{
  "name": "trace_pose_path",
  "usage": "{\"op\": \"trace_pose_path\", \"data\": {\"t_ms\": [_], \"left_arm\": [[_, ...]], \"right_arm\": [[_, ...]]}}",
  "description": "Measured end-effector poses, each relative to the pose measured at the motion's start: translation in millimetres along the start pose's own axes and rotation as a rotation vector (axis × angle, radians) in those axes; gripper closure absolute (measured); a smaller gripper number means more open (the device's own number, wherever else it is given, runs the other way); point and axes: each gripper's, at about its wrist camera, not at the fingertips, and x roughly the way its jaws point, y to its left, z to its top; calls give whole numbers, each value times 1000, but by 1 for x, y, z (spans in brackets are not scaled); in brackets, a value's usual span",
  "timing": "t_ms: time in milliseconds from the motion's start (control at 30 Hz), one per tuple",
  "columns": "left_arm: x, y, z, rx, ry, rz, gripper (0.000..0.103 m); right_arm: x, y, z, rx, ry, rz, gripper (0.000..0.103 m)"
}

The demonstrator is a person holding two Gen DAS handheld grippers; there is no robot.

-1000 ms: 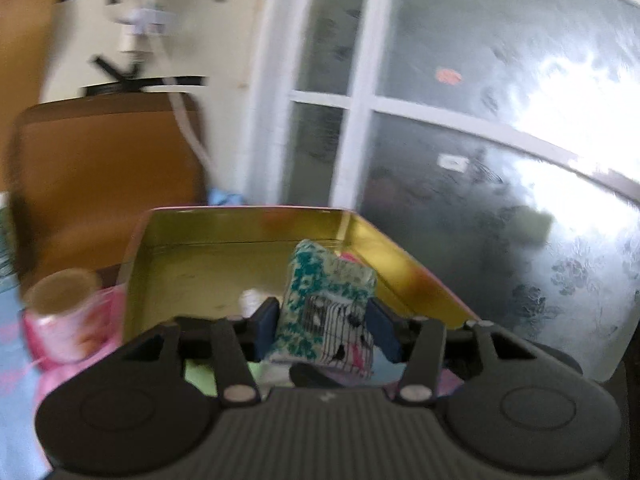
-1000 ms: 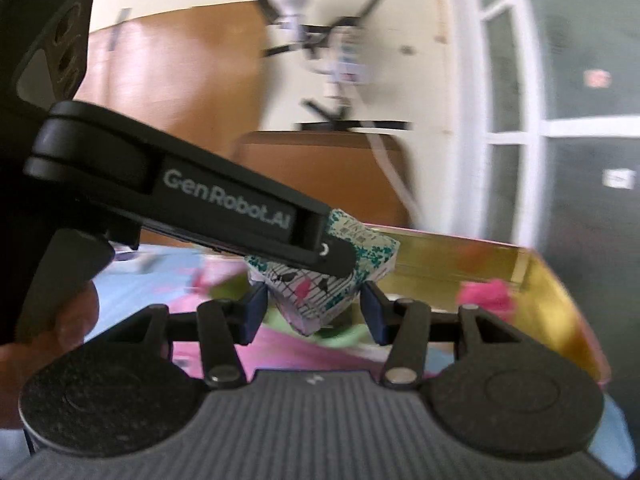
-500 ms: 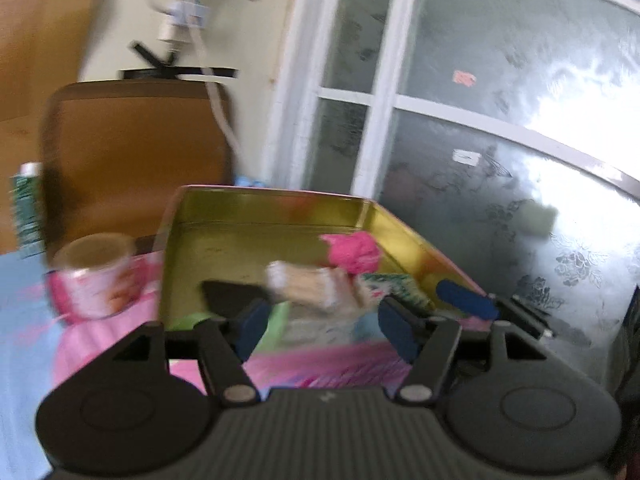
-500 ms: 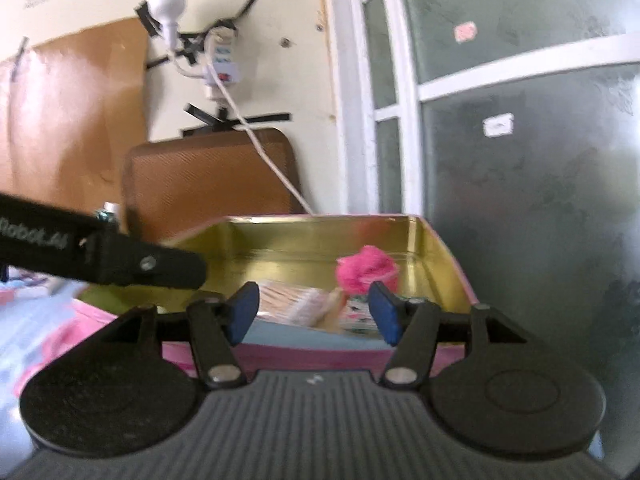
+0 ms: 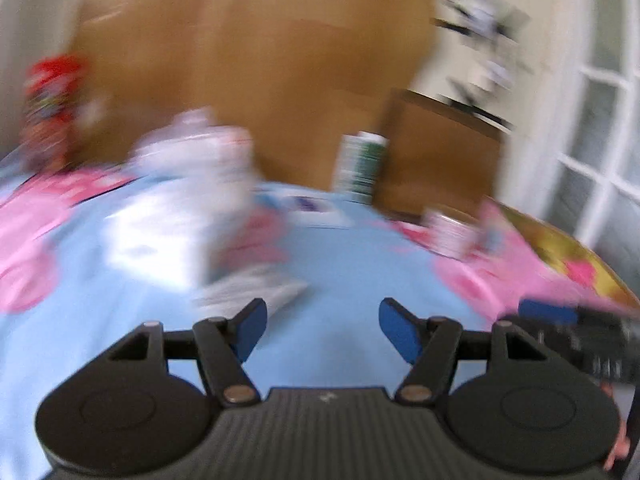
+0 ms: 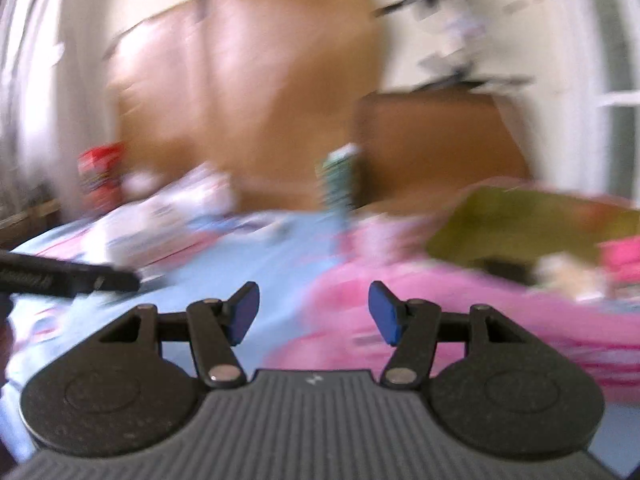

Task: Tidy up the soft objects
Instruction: 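Move the right gripper back over the table toward the clear pack, then grasp the clear barcode-labelled pack with the right gripper, then carry the clear pack into the tin and release it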

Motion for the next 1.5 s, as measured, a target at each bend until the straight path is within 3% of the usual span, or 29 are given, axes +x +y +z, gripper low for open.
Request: {"op": "trace_pose_path", "data": {"t_ms": [67,233,300,433,533,800,900,1000,1200,1400,1500], "left_arm": [[-6,28,1,-80,-8,43,39],[-21,70,2,-170,-41,100,39],[-23,76,1,-176,-40,104,39],[-25,84,-2,-198,-34,91,39],[-26,82,-6,-192,-31,69,39],[-4,41,-10,-99,52,-62,39],[7,11,-10,-17,99,-142,39],[20,-22,-11,53,144,-221,39],[43,-71,-15,111,226,-308,39],[62,-109,-13,169,268,-340,39],[76,-125,-14,197,305,-337,47]], "right_arm": [[23,27,3,-28,70,115,39],[80,92,18,-135,171,312,8],[103,115,25,-180,201,355,6],[151,149,32,-278,269,361,4],[169,147,29,-239,363,372,10],[109,113,8,-251,305,326,10],[80,89,-2,-251,311,394,9],[52,63,-10,-287,298,405,9],[6,14,-19,-253,191,111,5],[-16,1,-36,-117,156,115,6],[-8,10,-40,-123,170,132,17]]}}
